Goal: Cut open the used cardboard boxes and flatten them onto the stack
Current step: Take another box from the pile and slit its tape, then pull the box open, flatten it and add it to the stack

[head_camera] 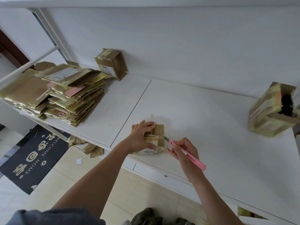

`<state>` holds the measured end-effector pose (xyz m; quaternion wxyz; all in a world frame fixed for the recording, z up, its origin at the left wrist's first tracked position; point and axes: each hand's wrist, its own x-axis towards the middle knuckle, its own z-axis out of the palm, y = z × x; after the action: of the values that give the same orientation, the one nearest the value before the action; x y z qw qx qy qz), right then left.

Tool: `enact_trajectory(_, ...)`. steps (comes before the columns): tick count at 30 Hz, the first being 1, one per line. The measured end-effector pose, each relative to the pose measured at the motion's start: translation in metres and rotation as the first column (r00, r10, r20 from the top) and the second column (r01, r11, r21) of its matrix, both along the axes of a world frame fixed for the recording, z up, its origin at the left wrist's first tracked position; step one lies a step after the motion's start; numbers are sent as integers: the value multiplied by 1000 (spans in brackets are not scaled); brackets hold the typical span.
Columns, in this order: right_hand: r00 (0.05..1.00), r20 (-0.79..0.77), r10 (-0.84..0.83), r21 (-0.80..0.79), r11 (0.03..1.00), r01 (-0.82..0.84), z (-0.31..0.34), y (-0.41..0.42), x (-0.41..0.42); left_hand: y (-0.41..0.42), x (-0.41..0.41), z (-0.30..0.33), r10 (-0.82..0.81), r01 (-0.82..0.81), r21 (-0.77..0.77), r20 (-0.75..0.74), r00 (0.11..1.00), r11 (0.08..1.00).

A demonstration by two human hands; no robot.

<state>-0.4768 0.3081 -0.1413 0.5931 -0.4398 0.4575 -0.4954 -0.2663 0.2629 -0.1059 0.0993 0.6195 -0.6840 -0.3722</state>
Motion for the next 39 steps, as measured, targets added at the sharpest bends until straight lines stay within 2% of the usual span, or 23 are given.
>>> enact_trajectory(6,998,-61,-7,-8,1000,6,-6,7,-5,-2,2,0,10,-10,15,-5,1000,1000)
enact_trajectory(10,972,-234,35,-96,994,-59,4,-3,-13,-1,-2,2,66,-66,-5,15,998,998)
enact_trajectory(11,969,-246,4,-126,991,-36,7,-6,-16,0,-5,4,101,-99,-29,41,994,995)
enact_trajectory(13,930,-344,-132,-247,968,46,10,-13,-27,0,-11,7,169,-151,-104,187,968,983)
enact_trajectory(14,859,-473,-198,-317,948,44,8,-17,-34,0,-14,9,202,-169,-137,283,938,976)
enact_trajectory(15,731,-640,-237,-359,933,-13,4,-21,-42,1,-18,11,232,-186,-158,362,903,970)
enact_trajectory(17,391,-899,-199,-277,948,-154,-9,-26,-59,2,-21,12,273,-230,-149,423,864,962)
enact_trajectory(19,141,-990,-31,-58,980,-193,-20,-28,-71,3,-20,11,305,-295,-87,387,870,951)
enact_trajectory(20,63,-996,60,46,978,-203,-23,-29,-74,5,-18,11,328,-326,-68,352,877,943)
enact_trajectory(22,-25,-981,193,194,955,-224,-19,-31,-73,7,-13,11,393,-389,-67,253,884,919)
enact_trajectory(23,-40,-976,213,217,952,-218,-15,-32,-69,8,-11,12,428,-423,-69,199,882,904)
enact_trajectory(24,-16,-981,193,192,959,-209,-9,-33,-63,10,-9,13,459,-454,-66,150,876,889)
enact_trajectory(25,64,-988,143,126,969,-213,-4,-34,-56,13,-9,13,484,-481,-57,108,868,875)
enact_trajectory(27,392,-918,61,-33,973,-228,10,-36,-34,16,-7,13,525,-524,-22,31,851,851)
enact_trajectory(28,546,-834,79,-55,973,-225,18,-37,-20,16,-7,13,546,-546,4,-13,838,838)
enact_trajectory(29,649,-750,123,-37,973,-227,26,-38,-5,16,-6,12,576,-575,43,-74,814,817)
enact_trajectory(30,696,-698,168,-7,971,-240,32,-39,9,15,-5,11,613,-605,104,-145,776,790)
enact_trajectory(32,669,-713,209,27,962,-272,40,-42,28,17,-4,10,664,-625,226,-220,715,747)
enact_trajectory(35,541,-832,119,-33,964,-262,44,-47,44,21,-2,4,683,-621,290,-228,694,728)
enact_trajectory(39,277,-959,57,-37,946,-321,43,-53,57,18,-1,0,721,-656,300,-247,647,692)
